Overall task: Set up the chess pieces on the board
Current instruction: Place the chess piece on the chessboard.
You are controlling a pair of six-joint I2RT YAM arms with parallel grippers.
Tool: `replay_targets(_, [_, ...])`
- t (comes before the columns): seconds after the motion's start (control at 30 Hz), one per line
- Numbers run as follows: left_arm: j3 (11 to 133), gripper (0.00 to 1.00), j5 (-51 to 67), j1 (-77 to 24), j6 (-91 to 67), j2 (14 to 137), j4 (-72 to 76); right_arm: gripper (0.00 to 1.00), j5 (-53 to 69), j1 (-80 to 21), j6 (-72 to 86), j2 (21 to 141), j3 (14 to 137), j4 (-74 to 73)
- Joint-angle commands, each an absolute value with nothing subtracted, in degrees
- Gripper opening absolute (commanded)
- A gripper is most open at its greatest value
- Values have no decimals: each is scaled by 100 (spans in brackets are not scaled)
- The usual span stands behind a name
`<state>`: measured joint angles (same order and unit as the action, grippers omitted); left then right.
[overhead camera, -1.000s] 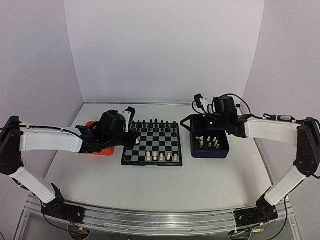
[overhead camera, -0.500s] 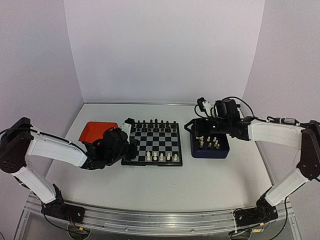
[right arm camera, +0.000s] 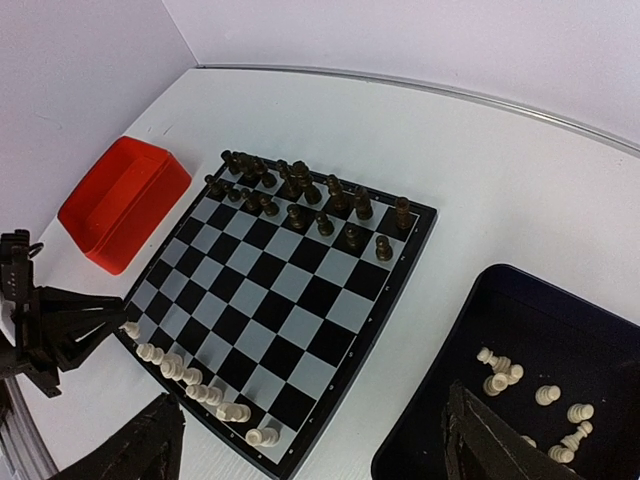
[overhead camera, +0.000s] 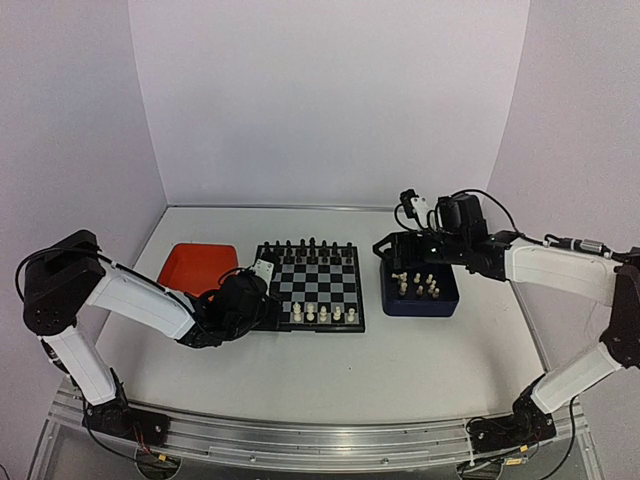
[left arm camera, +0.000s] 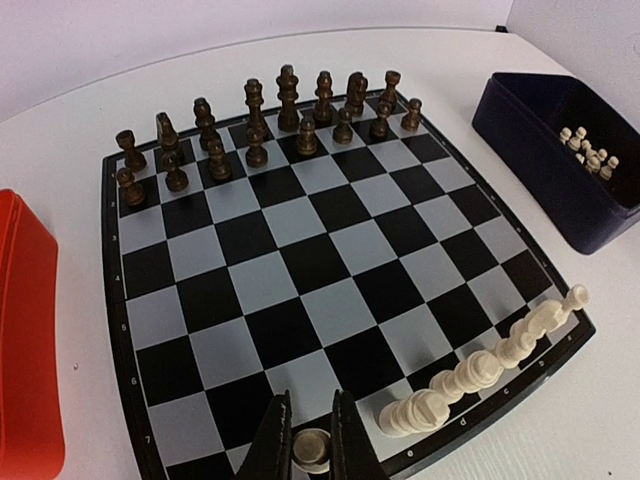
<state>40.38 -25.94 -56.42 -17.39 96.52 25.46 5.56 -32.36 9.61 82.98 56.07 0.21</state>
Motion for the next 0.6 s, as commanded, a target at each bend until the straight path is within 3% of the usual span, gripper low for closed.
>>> replay_targets(0.0, [4220,0,-2516,-5686,-1627,9861,2664,85,437,-3212,904,8109,5537,9])
replay_targets(0.57, [4315,0,-2424,-5687,-1664,10204,3006,85,399,-3210,799,8007,5537,-147])
